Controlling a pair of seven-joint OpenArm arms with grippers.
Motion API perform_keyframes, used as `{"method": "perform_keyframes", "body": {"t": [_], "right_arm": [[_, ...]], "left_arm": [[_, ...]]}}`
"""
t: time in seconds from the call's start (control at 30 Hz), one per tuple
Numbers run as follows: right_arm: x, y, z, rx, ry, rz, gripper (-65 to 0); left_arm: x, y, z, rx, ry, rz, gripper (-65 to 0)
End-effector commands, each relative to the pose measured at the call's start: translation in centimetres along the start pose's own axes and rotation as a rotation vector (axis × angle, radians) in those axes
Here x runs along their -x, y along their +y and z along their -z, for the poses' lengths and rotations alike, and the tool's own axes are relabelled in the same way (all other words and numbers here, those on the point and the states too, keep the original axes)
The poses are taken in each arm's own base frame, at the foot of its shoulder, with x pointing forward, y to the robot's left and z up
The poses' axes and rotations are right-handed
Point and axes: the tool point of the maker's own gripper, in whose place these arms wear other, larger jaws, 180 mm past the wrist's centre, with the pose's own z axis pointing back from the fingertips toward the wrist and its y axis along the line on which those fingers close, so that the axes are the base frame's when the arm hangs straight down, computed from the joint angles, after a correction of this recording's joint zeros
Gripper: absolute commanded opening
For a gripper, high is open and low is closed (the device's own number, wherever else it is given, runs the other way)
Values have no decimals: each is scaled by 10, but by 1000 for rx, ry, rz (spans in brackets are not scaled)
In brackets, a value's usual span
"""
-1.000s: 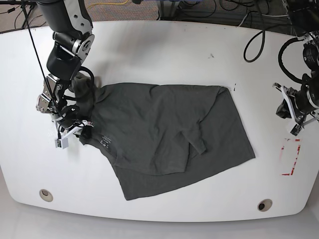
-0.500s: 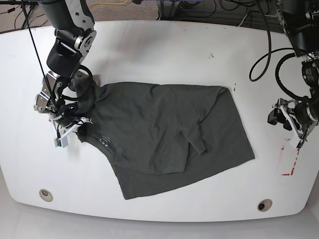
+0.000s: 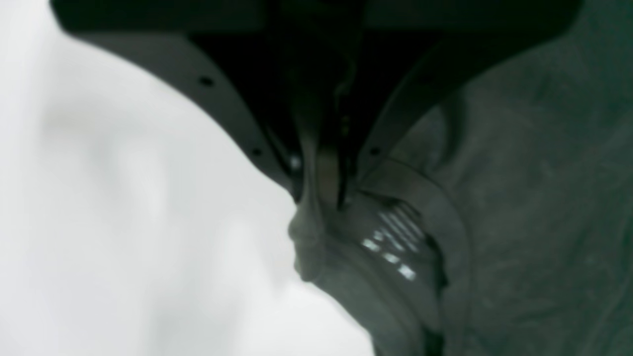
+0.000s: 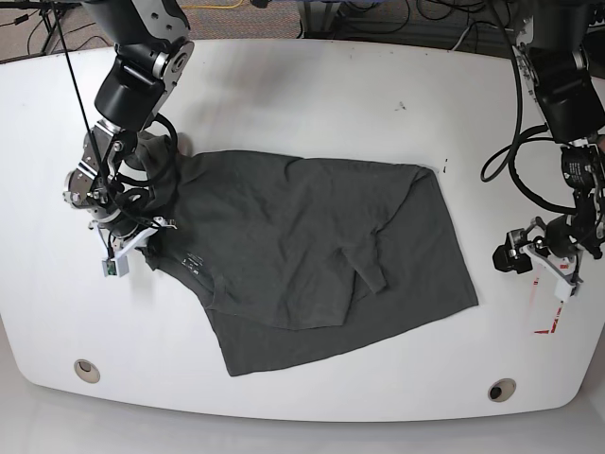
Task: Fold the T-shirt properly
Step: 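Grasp the opposite shirt edge with the left gripper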
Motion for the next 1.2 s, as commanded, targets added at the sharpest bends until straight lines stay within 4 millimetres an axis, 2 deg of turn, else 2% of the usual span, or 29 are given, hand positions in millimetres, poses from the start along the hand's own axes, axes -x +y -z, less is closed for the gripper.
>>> {"method": "perform_keyframes", "body": {"t": [0.0,0.17,0.27,0.43,0.57,0.73,0.9,1.1,1.17], "right_arm": [[-29,2,-5,1,-80,-23,-650],[-24,5,-9,7,-58,-38,-650],[-27,7,-12,11,-59,-47,-650],[-34,6,-18,24,-67,-67,-650],[-38,14,-19,20,-75,-74,-650],[-46,15,-25,33,-85,-93,-650],[-45,14,-27,37,-78,-97,-650],[-45,14,-27,37,-80,-97,-650],[-45,14,-27,37,-78,-97,-650]], "left_arm": [[-28,-6,4,22,-68,9,-147],[-28,-9,27,30,-71,-3,-147],[-24,-8,40,30,-71,-24,-147],[-17,-19,66,50,-53,-55,-147],[-6,-16,81,41,-39,-99,-147],[0,-22,94,50,-40,-142,-147],[3,-39,103,80,-37,-151,-150],[-1,-58,111,111,-69,-156,-154],[-2,-62,113,118,-80,-158,-178]]}}
